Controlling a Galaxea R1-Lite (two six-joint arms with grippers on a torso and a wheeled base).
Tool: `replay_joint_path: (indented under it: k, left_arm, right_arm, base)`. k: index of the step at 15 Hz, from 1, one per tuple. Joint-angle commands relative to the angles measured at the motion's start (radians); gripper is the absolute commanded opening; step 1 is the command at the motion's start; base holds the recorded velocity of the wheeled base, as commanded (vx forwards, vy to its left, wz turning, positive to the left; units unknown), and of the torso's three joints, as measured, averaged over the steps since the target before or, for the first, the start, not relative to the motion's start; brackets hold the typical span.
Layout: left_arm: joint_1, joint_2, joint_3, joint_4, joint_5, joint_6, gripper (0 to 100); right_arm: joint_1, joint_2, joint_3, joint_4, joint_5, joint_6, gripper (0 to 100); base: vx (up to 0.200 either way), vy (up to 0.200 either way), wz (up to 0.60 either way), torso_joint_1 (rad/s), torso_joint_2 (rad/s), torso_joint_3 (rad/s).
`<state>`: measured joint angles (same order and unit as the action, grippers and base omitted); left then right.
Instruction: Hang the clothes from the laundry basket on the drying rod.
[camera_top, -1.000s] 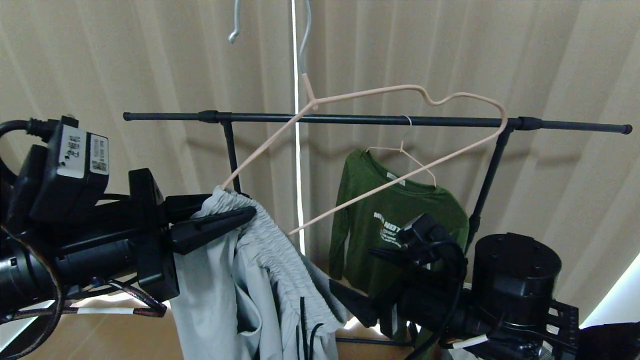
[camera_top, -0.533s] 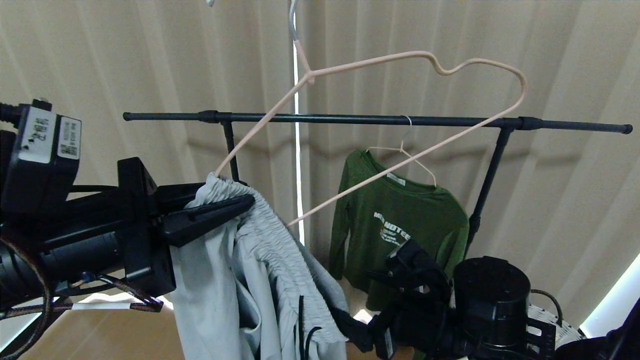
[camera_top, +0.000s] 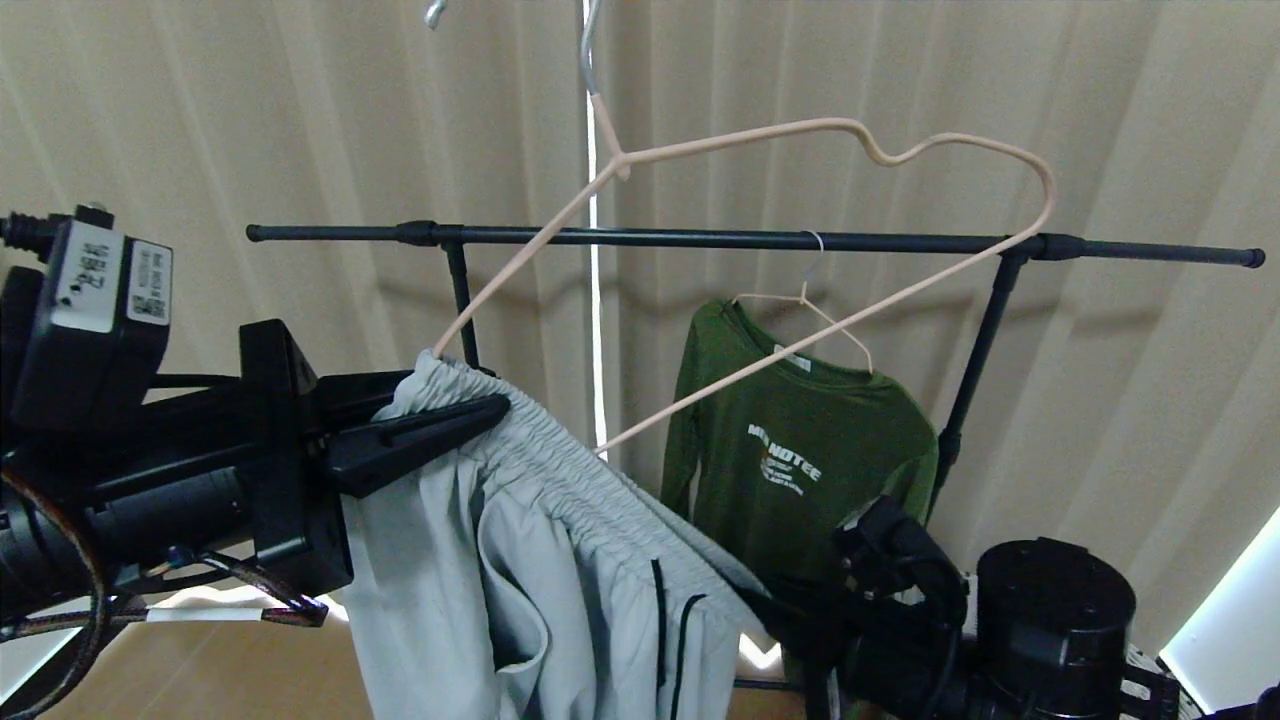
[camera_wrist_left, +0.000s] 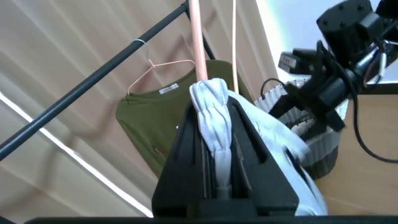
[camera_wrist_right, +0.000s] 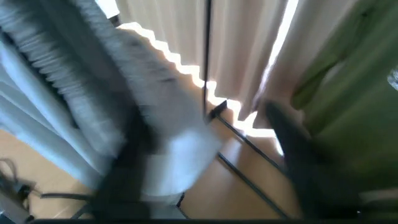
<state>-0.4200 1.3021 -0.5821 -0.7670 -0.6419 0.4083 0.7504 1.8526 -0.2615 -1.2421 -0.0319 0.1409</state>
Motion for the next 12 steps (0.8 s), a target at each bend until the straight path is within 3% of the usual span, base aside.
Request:
replay_joint_path:
  k: [1,6,8,12]
  left_arm:
    - [0.003,0.002,0.01,-0.003,0.002,0.003,0]
    - [0.006,0.009,0.111,0.006,0.005,0.084,0]
    - [0.004,0.017,0.134,0.006,0.005,0.093,0]
    - [0.006,0.042,0.216,0.006,0.01,0.133,0]
  right_arm:
    - [-0.048,-0.062,0.031,0.0,-0.002,-0.003,0]
    - [-0.195,-0.219,0.016,0.053,0.004,-0.058,0]
    - [-0.209,-0.231,-0.001,0.066,0.006,-0.06,0]
    - [-0.281,-0.283,-0.102,0.156,0.006,-0.061,0]
  base:
    - [0.0,0.0,0.0,0.0,0.0,0.0]
    - [0.0,0.0,0.0,0.0,0.0,0.0]
    - [0.0,0.0,0.0,0.0,0.0,0.0]
    - [0.0,0.0,0.0,0.0,0.0,0.0]
